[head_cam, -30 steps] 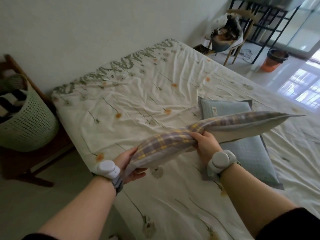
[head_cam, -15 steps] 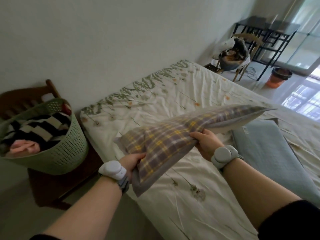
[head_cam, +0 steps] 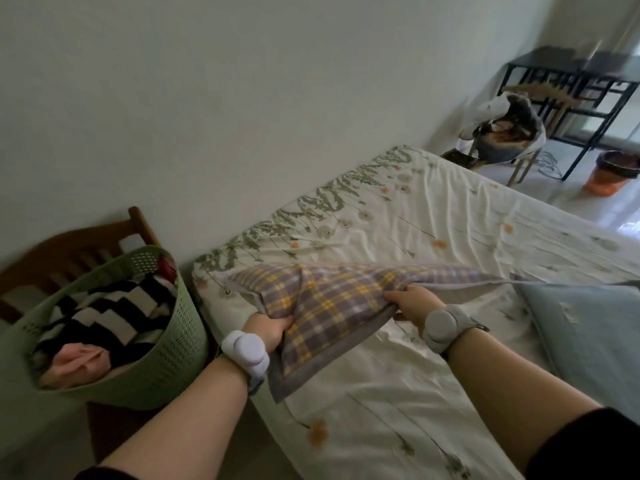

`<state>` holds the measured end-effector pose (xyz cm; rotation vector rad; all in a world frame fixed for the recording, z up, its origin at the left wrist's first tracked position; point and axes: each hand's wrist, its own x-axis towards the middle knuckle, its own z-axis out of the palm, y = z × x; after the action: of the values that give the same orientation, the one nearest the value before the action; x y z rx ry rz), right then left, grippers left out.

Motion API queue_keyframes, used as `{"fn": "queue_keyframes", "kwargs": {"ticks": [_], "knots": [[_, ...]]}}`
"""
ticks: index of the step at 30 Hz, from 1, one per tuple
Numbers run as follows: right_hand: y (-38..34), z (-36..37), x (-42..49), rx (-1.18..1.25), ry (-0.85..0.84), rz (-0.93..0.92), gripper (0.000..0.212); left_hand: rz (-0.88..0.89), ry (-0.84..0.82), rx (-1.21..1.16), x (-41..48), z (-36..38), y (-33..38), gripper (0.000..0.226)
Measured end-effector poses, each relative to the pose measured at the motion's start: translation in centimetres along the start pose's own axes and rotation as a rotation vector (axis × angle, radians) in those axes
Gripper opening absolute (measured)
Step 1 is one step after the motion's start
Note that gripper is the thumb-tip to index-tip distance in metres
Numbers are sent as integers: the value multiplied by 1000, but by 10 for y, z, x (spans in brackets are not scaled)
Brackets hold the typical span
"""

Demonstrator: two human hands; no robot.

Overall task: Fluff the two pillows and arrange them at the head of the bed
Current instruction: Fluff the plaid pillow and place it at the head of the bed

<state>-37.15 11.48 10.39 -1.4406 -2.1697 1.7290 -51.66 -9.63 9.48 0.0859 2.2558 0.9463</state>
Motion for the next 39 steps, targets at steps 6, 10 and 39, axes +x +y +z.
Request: {"fn": "queue_keyframes", "kwargs": {"ticks": [6, 10, 39], "knots": [[-40, 27, 61, -187, -10, 18, 44, -20, 35, 10, 62, -29, 20, 64], [-78, 60, 117, -208, 14, 0, 48, -17, 42, -22, 126, -57, 29, 57], [-135, 236, 460, -342, -1, 77, 46, -162, -3, -215, 507, -86, -2, 36]]}}
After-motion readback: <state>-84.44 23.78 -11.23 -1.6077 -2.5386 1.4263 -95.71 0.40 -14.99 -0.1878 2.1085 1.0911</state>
